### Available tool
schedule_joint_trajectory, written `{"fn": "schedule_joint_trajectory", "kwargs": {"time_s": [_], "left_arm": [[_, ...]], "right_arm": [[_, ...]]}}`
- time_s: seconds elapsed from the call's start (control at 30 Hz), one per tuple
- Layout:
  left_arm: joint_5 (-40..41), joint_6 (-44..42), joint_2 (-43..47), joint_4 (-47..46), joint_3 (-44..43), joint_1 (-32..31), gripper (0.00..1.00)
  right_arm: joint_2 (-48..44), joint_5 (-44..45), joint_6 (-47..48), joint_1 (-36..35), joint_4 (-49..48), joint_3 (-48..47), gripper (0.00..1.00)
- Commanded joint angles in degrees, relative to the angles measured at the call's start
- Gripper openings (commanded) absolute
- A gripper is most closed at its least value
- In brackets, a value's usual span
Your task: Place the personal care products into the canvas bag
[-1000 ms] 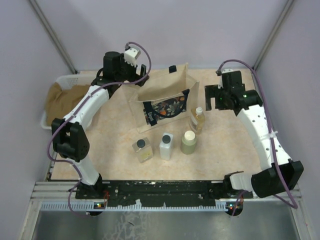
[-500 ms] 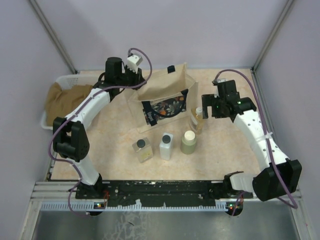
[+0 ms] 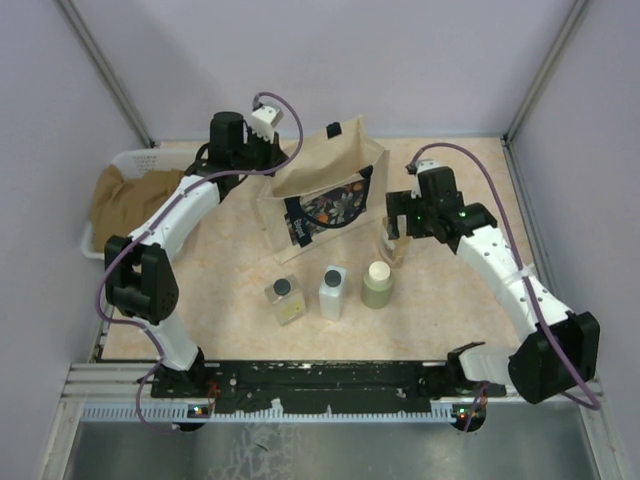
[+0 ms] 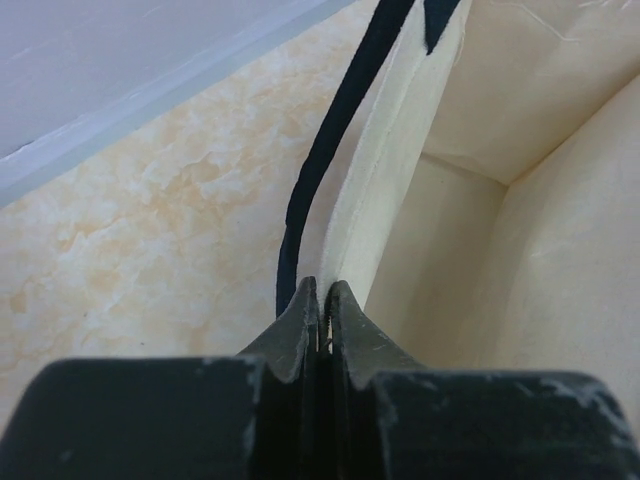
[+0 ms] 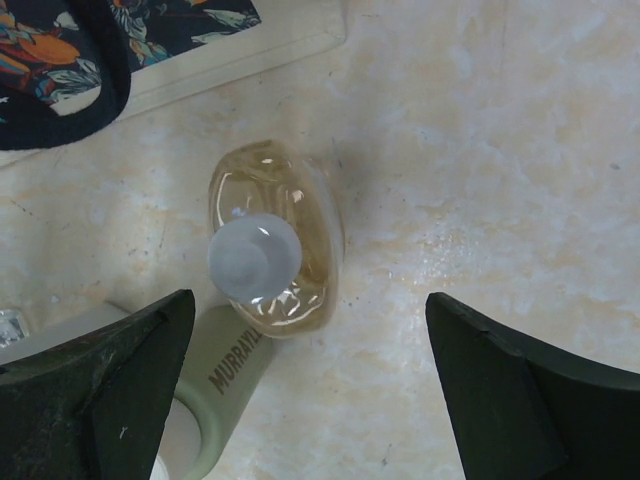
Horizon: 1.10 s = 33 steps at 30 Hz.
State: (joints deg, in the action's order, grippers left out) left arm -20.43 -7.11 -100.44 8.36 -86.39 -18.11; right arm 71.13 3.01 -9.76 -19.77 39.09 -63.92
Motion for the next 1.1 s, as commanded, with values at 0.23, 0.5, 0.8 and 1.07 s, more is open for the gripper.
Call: {"fn": "schedule_joint_trajectory", "kwargs": {"time_s": [0.23, 0.5, 0.8, 1.07], "left_arm": [[2.9, -1.6, 2.5, -0.4, -1.2, 0.4, 0.03], [3.0, -1.6, 2.7, -0.6, -1.0, 0.4, 0.04], [3.3, -1.6, 2.9, -0.1, -1.0, 0.4, 0.02], [2.5, -0.5, 2.9, 0.3, -1.1, 0.4, 0.00]], "right_arm": [[7.7, 4.4, 0.4, -6.5, -9.6, 1.6, 0.86], [10.7, 12.4, 1.1, -8.1, -4.9, -1.3, 0.23], [3.5, 16.5, 2.4, -8.1, 5.1, -16.0, 0.00], [3.5, 5.3, 6.5, -8.1, -2.4, -33.7, 0.00]]}}
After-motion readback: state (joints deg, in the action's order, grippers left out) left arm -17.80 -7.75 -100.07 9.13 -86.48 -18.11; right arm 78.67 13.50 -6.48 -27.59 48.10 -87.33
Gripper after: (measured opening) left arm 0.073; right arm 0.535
